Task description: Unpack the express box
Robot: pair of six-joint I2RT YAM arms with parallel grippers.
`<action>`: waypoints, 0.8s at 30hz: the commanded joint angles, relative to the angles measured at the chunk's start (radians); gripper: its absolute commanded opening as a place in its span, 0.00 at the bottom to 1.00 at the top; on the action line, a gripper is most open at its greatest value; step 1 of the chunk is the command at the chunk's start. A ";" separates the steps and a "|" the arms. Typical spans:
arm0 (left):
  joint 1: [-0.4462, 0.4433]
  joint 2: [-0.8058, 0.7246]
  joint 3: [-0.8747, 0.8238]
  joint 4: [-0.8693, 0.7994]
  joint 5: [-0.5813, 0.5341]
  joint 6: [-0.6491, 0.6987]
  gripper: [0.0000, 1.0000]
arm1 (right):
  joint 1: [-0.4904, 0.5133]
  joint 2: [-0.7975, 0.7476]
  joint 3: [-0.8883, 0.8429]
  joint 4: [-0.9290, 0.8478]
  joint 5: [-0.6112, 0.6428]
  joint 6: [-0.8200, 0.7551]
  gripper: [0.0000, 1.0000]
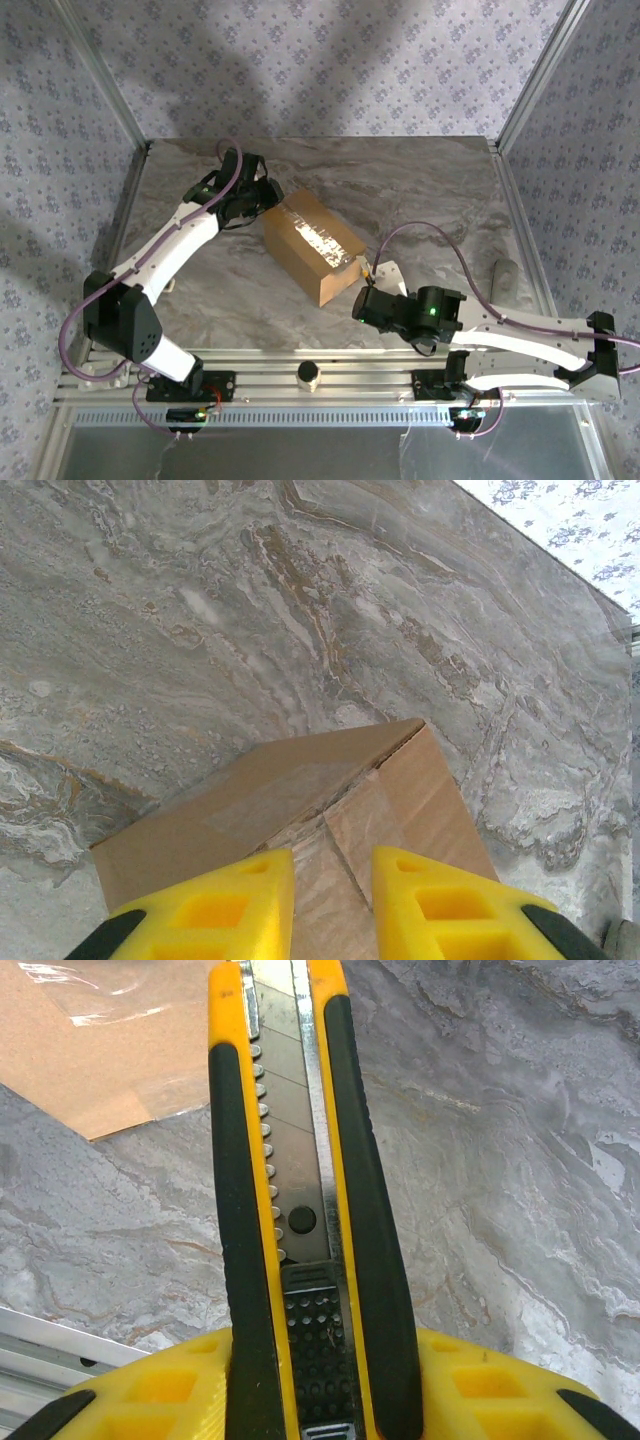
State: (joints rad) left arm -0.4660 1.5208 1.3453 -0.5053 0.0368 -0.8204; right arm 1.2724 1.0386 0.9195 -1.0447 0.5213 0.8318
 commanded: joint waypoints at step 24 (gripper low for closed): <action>0.003 0.005 -0.015 -0.004 0.017 -0.005 0.27 | 0.011 0.041 0.048 -0.044 0.037 0.029 0.00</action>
State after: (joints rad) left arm -0.4656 1.5208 1.3361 -0.5053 0.0399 -0.8230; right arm 1.2770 1.0660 0.9306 -1.0538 0.5323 0.8322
